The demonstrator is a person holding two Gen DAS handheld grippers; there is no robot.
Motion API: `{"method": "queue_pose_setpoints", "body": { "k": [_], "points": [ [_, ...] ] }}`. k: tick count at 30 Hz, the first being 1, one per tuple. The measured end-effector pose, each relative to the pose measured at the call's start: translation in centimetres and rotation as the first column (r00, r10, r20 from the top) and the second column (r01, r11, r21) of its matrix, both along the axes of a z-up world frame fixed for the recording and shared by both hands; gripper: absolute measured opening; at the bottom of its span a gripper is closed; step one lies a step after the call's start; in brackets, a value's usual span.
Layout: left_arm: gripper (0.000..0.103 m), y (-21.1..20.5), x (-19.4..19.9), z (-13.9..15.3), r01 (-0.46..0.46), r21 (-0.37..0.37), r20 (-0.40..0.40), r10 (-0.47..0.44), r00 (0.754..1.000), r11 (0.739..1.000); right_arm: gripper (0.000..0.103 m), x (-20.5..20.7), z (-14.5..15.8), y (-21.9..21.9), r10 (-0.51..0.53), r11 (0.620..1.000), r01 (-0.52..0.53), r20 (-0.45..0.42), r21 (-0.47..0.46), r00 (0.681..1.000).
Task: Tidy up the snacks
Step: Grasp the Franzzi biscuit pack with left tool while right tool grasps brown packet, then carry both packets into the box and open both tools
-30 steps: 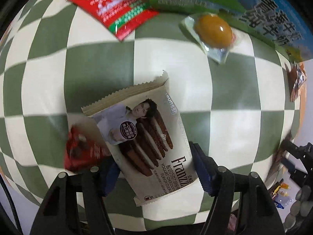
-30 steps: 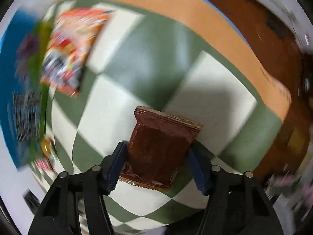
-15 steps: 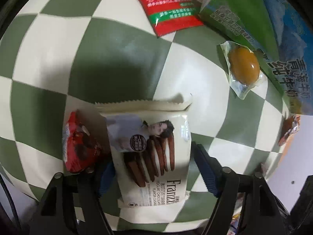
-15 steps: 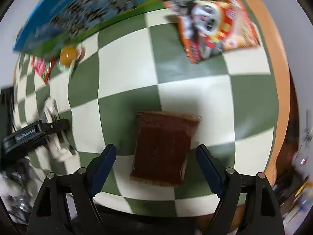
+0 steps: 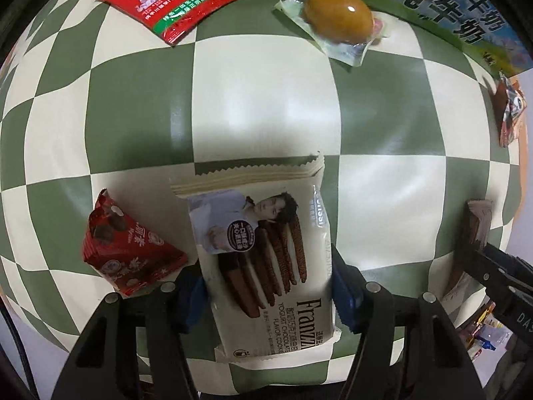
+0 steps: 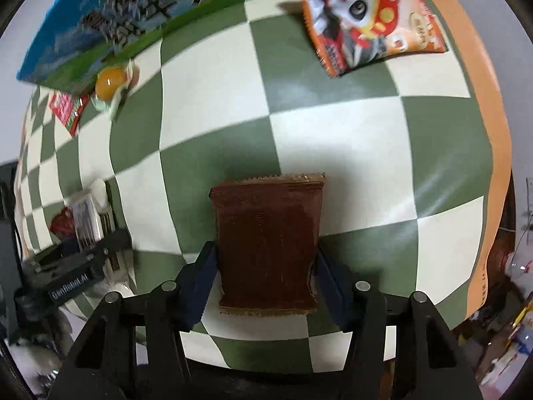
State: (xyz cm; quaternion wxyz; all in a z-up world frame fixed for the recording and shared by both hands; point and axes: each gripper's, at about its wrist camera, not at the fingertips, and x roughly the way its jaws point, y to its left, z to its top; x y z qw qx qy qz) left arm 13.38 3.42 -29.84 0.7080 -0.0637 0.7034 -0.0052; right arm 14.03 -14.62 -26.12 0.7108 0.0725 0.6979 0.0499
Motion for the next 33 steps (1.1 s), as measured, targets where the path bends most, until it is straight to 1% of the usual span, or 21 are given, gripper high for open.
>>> {"method": "queue_pose_setpoints", "body": {
  "k": [1, 3, 5, 6, 9, 12, 14, 15, 16, 19, 21, 23, 27, 31, 32, 33],
  "points": [
    [0.061, -0.5, 0.0, 0.5, 0.001, 0.003, -0.002, -0.001, 1.000, 1.000, 0.061, -0.2, 0.0, 0.6, -0.003, 1.000, 0.003, -0.001, 0.000, 1.000],
    [0.060, -1.6, 1.5, 0.5, -0.001, 0.006, -0.002, 0.001, 1.000, 1.000, 0.061, -0.2, -0.1, 0.9, 0.000, 1.000, 0.000, -0.011, -0.002, 1.000],
    [0.060, -1.6, 1.7, 0.6, -0.001, 0.011, 0.002, 0.001, 1.000, 1.000, 0.062, -0.2, -0.6, -0.1, 0.003, 1.000, -0.003, -0.019, -0.001, 1.000],
    [0.060, -1.4, 1.7, 0.6, 0.001, 0.008, 0.001, -0.001, 1.000, 1.000, 0.062, 1.0, -1.0, -2.0, 0.006, 1.000, -0.006, -0.023, 0.000, 1.000],
    [0.058, -1.9, 2.3, 1.1, -0.005, 0.018, 0.010, 0.004, 1.000, 1.000, 0.062, 1.2, -1.6, -2.1, 0.002, 1.000, -0.002, -0.021, 0.003, 1.000],
    [0.058, -2.9, 1.3, 1.4, 0.003, 0.029, 0.019, -0.004, 1.000, 1.000, 0.060, 1.0, -2.1, -2.5, 0.012, 1.000, -0.012, -0.010, -0.001, 1.000],
    [0.058, -3.1, 1.3, 2.0, 0.008, 0.016, 0.016, -0.008, 1.000, 1.000, 0.060, 0.8, -2.1, -2.7, 0.019, 1.000, -0.019, 0.000, -0.002, 1.000],
    [0.058, -3.2, 0.1, 2.1, 0.010, 0.006, 0.019, -0.010, 1.000, 1.000, 0.060, 0.7, -2.0, -2.7, 0.020, 1.000, -0.020, 0.005, -0.001, 1.000],
    [0.058, -3.2, 0.1, 2.6, 0.012, -0.003, 0.022, -0.012, 1.000, 1.000, 0.060, 0.3, -1.9, -2.7, 0.025, 1.000, -0.025, 0.013, 0.005, 1.000],
    [0.058, -3.6, 0.5, 5.1, 0.025, -0.039, 0.050, -0.023, 0.998, 0.999, 0.060, 0.7, -0.3, -3.1, 0.031, 0.998, -0.033, 0.041, 0.048, 0.999],
    [0.058, -4.0, 1.2, 7.6, 0.041, -0.062, 0.089, -0.036, 0.995, 0.997, 0.060, 1.1, 1.3, -3.4, 0.033, 0.996, -0.038, 0.068, 0.083, 0.997],
    [0.058, -4.2, 2.1, 10.1, 0.051, -0.089, 0.130, -0.039, 0.991, 0.995, 0.060, 1.8, 3.6, -3.9, 0.030, 0.991, -0.043, 0.103, 0.123, 0.994],
    [0.058, -4.8, 5.0, 16.7, 0.089, -0.138, 0.251, -0.052, 0.966, 0.986, 0.060, 3.5, 9.3, -5.0, 0.034, 0.979, -0.072, 0.198, 0.189, 0.980],
    [0.058, -5.0, 8.8, 21.4, 0.120, -0.142, 0.332, -0.067, 0.941, 0.983, 0.060, 6.7, 15.6, -5.2, 0.046, 0.970, -0.110, 0.281, 0.216, 0.959],
    [0.058, -5.1, 9.5, 21.9, 0.122, -0.129, 0.346, -0.071, 0.935, 0.984, 0.060, 7.6, 16.7, -5.4, 0.049, 0.968, -0.118, 0.299, 0.220, 0.953],
    [0.058, -5.1, 11.4, 22.6, 0.125, -0.101, 0.362, -0.081, 0.929, 0.987, 0.060, 8.5, 17.8, -5.7, 0.052, 0.967, -0.127, 0.316, 0.220, 0.947]
  ]
}}
